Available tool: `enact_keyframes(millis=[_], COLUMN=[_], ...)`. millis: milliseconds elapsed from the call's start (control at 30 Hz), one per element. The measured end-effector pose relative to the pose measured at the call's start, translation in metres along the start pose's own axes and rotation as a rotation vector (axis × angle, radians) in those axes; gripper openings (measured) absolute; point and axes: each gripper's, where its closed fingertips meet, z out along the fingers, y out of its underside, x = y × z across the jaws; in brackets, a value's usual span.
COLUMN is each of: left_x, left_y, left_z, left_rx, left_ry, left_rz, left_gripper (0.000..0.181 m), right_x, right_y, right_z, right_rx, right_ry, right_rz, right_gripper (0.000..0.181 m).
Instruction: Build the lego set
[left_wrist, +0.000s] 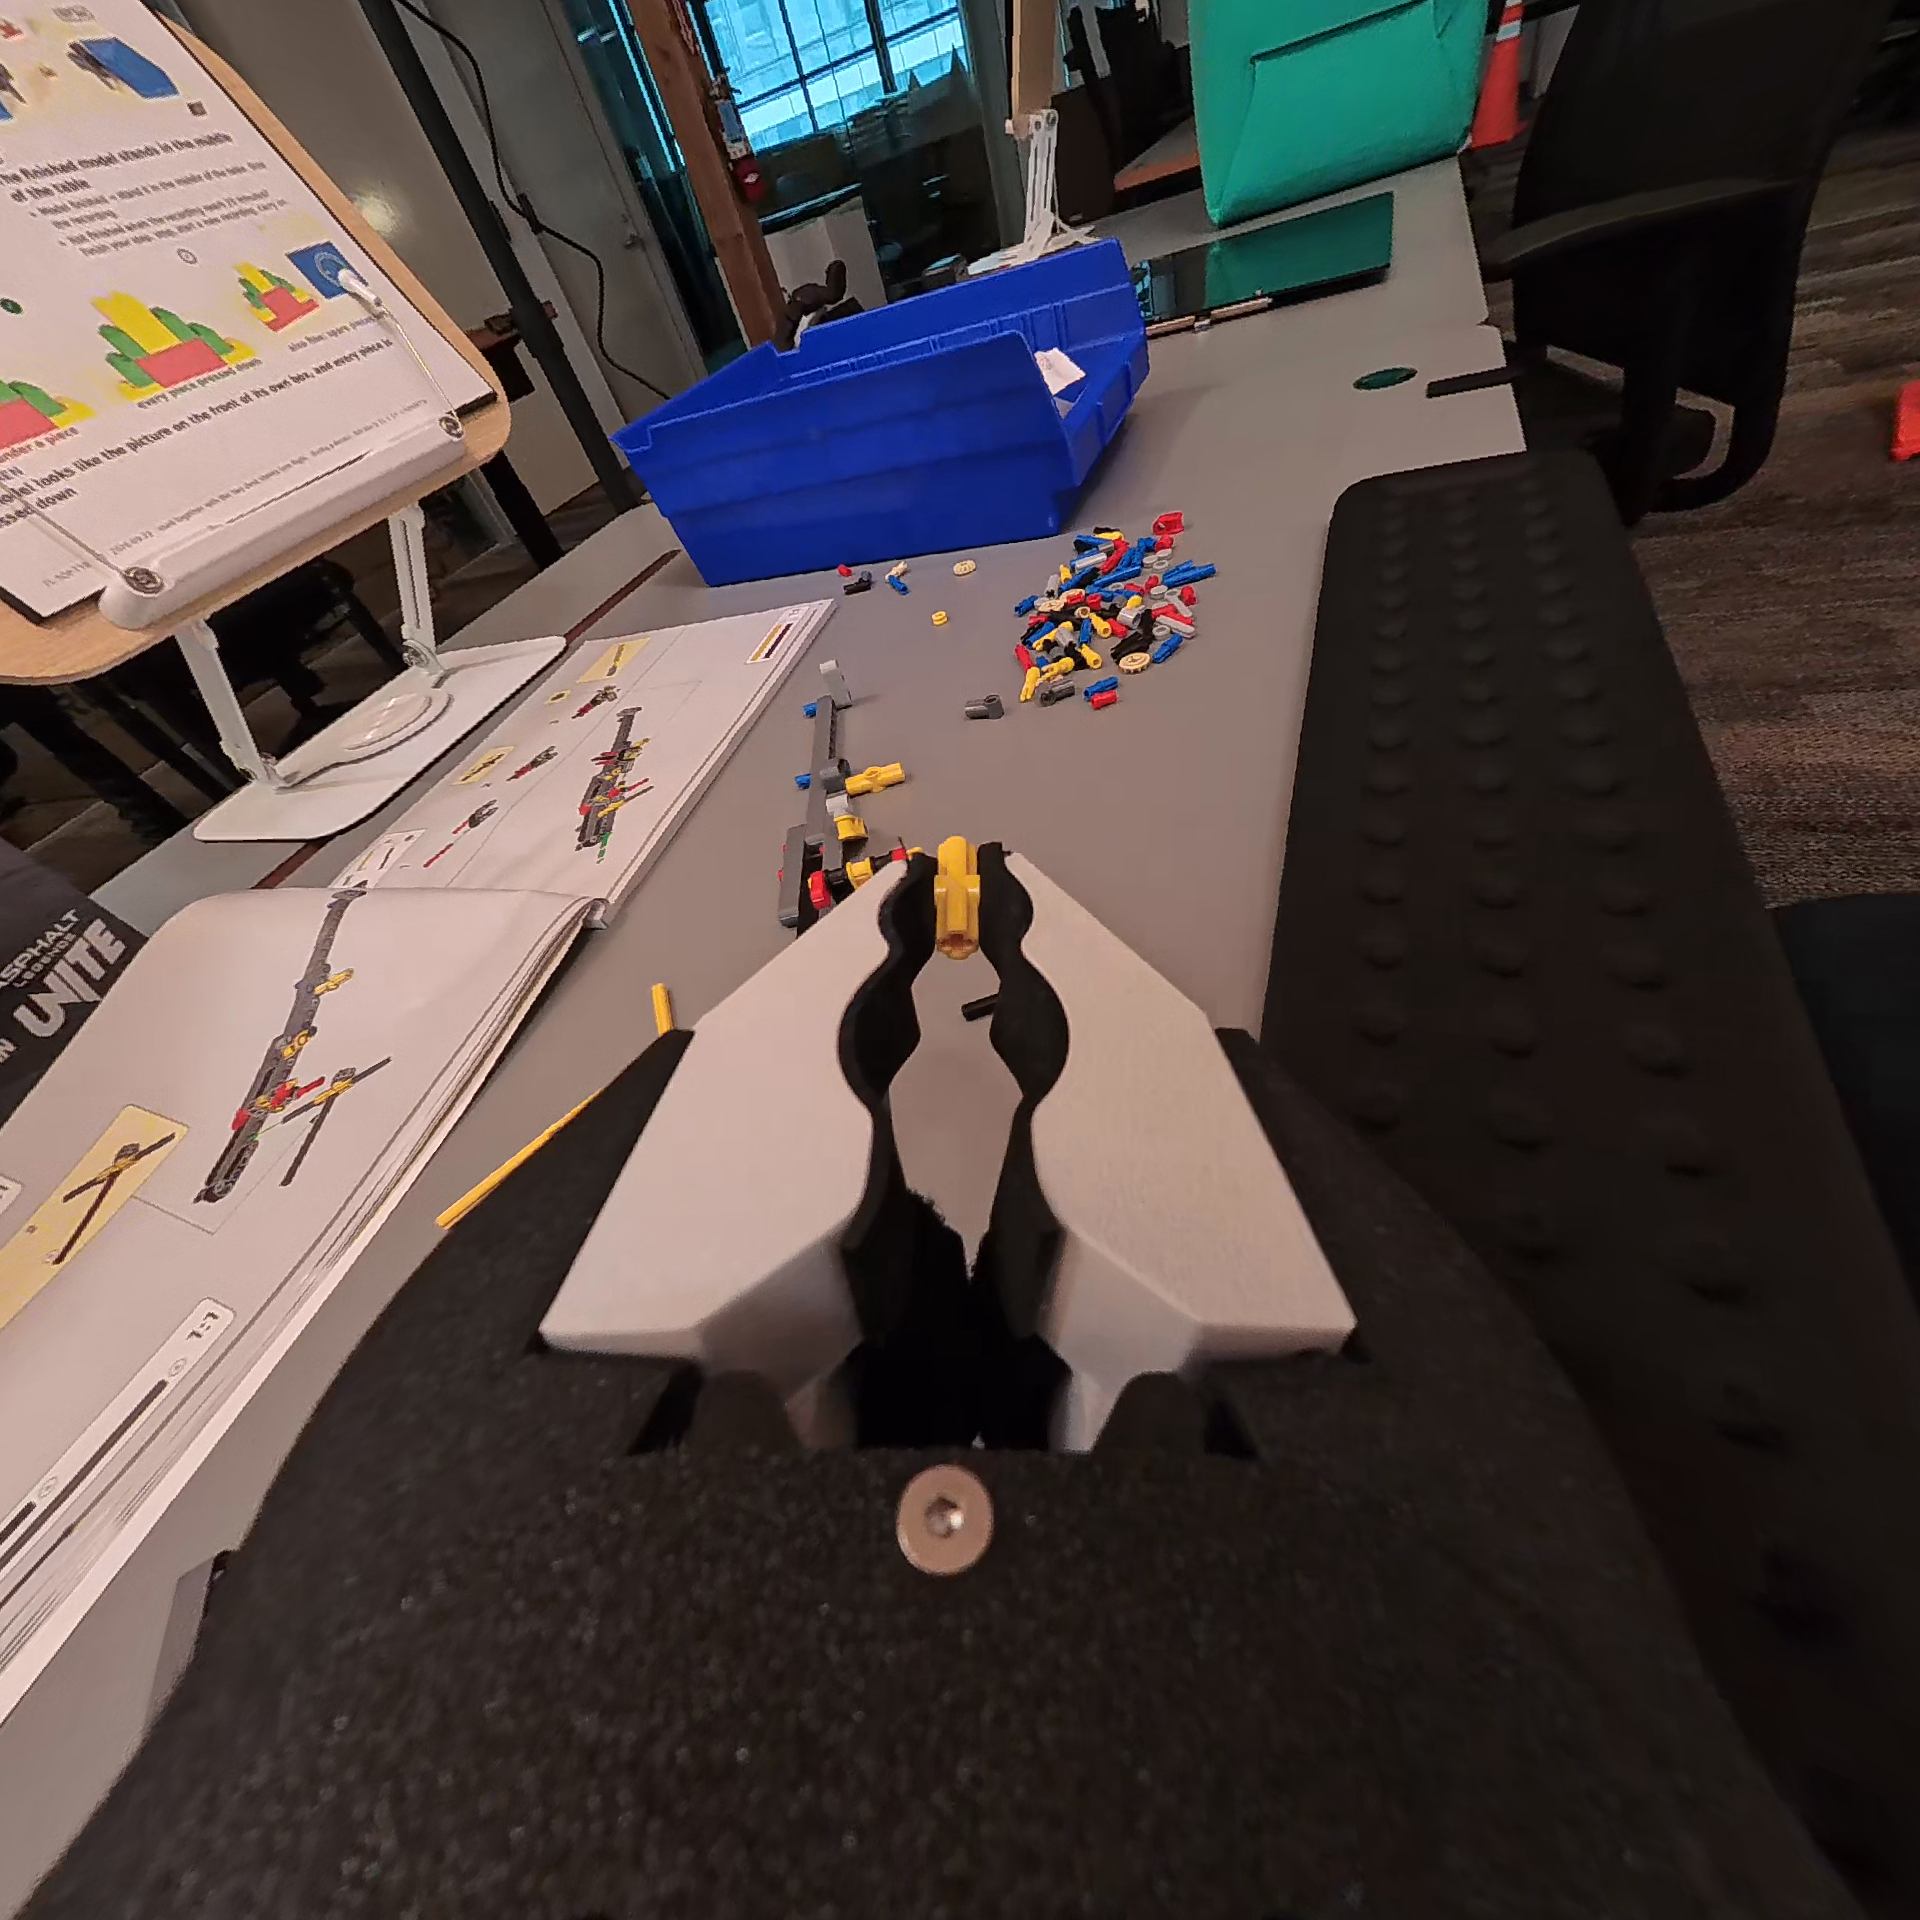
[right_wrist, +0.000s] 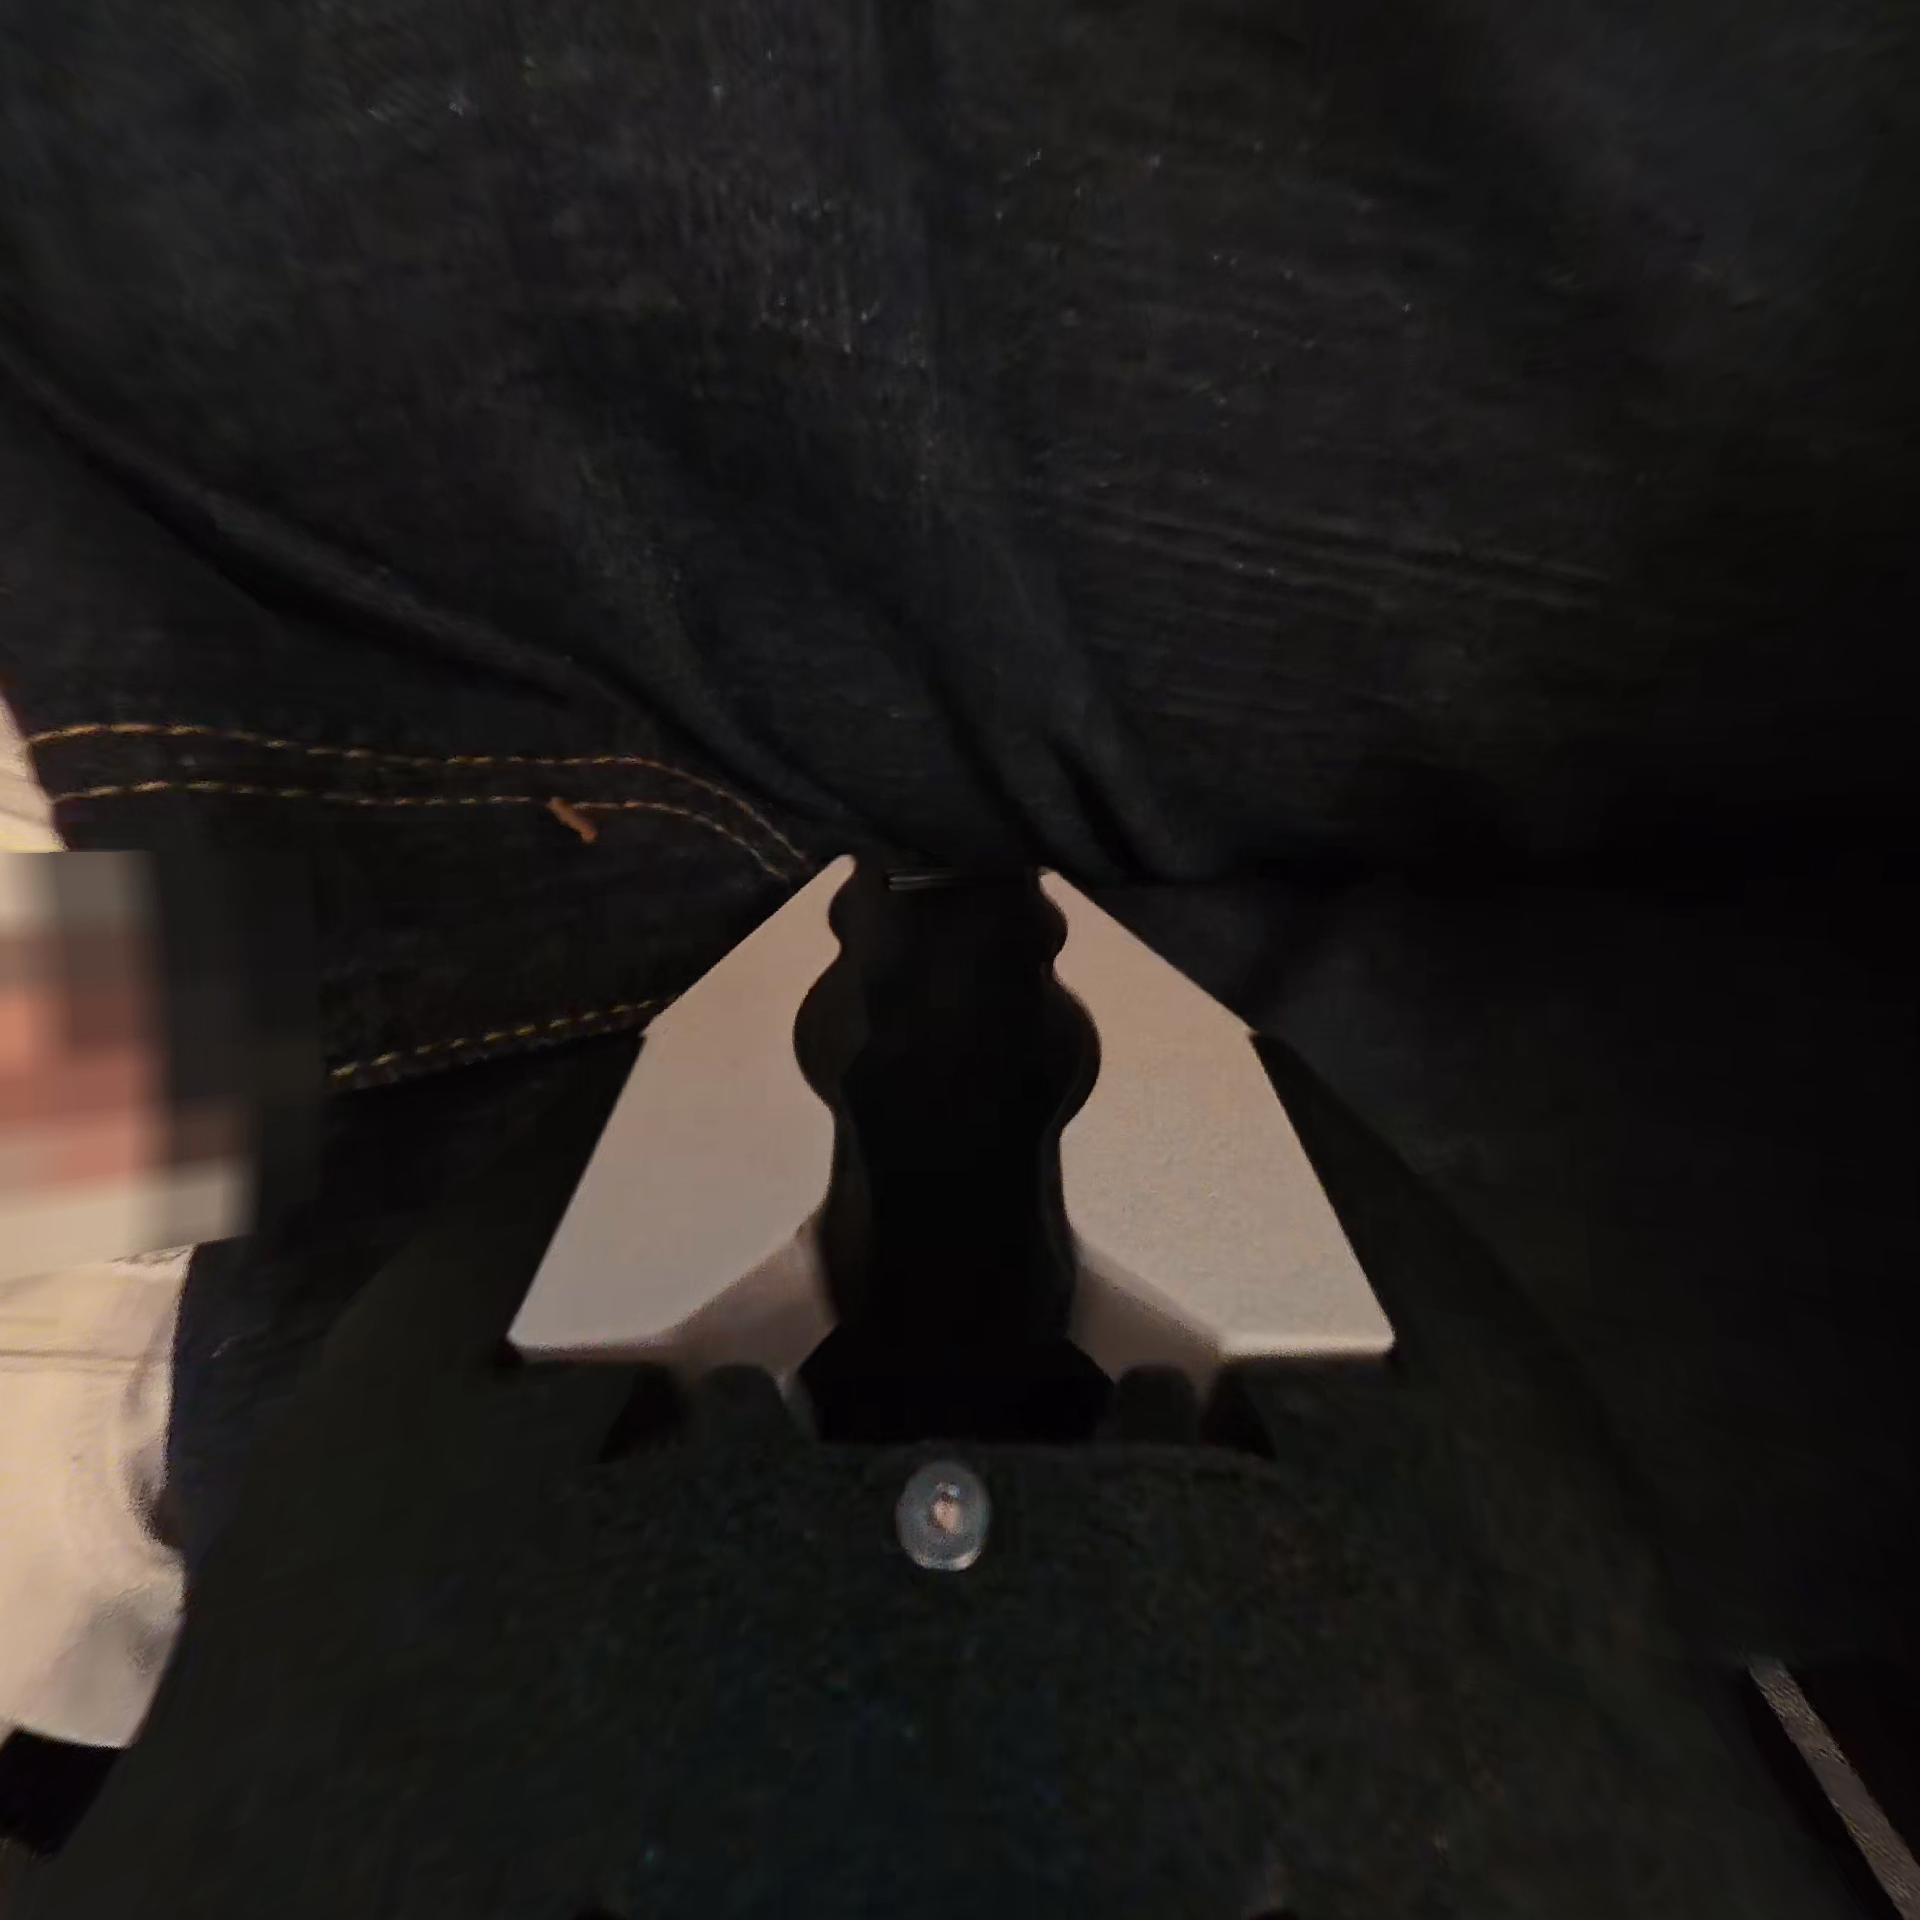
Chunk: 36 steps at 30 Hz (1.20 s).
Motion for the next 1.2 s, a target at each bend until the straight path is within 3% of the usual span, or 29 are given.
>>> enact_keyframes(millis=[267,367,500,933,1067,1200], left_x=[0.004,0.005,0.003,0.001,0.002,0.003], left_y=[0.0,0.0,-0.003,-0.004,-0.005,-0.01], left_z=[-0.001,-0.001,-0.002,-0.004,-0.005,-0.008], left_rx=[-0.004,-0.006,0.007,0.015,0.021,0.051], left_ry=[0.0,0.001,-0.005,-0.013,-0.007,0.001], left_rz=[0.035,0.045,0.042,0.041,0.04,0.024], left_gripper=[0.007,0.007,0.007,0.007,0.007,0.007], right_x=[-0.003,0.0,0.001,0.005,0.011,0.07], right_y=[0.008,0.011,0.006,-0.008,-0.036,-0.056], right_z=[0.009,0.009,0.003,-0.05,-0.104,-0.211], right_rx=[-0.146,-0.188,-0.129,0.095,0.377,0.688], right_ry=[0.012,0.032,0.043,0.072,0.112,0.354], right_rz=[-0.019,-0.031,-0.033,0.06,0.082,0.076], right_gripper=[0.024,0.014,0.005,0.004,0.005,0.004])
